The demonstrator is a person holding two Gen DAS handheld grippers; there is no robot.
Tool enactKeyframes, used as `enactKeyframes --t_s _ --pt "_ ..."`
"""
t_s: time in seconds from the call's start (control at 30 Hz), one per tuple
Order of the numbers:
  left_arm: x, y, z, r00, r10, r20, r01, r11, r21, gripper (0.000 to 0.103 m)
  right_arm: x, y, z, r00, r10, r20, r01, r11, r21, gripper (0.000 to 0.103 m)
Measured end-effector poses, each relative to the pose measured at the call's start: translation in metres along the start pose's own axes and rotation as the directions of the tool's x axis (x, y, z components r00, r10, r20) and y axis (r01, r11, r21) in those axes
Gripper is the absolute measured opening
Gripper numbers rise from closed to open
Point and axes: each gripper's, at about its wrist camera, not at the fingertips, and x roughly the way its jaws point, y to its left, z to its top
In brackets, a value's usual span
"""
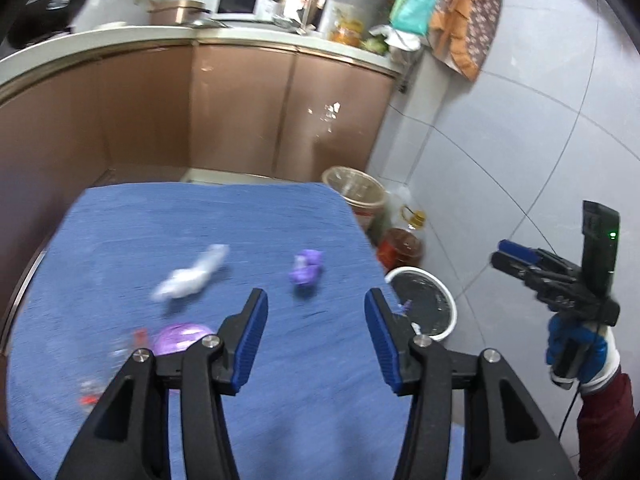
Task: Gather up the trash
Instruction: 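Move both open tools back to the table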
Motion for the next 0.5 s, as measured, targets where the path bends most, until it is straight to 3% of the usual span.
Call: enactKeyframes --t_s 0.23,0.5 --pt "-0.061 0.071 -0.021 0.992 0.123 0.04 -0.122 0.992 -0.035 0.055 -0.013 0.064 0.005 0.995 0.101 0.021 -0.098 0.99 -0.101 0.073" --pt "-0.06 0.125 -0.05 0.985 0.171 -0.017 -0.172 0.983 -0.066 0.055 0.005 0.115 0.0 0.982 0.188 -0.02 -0.189 0.968 -0.164 0.08"
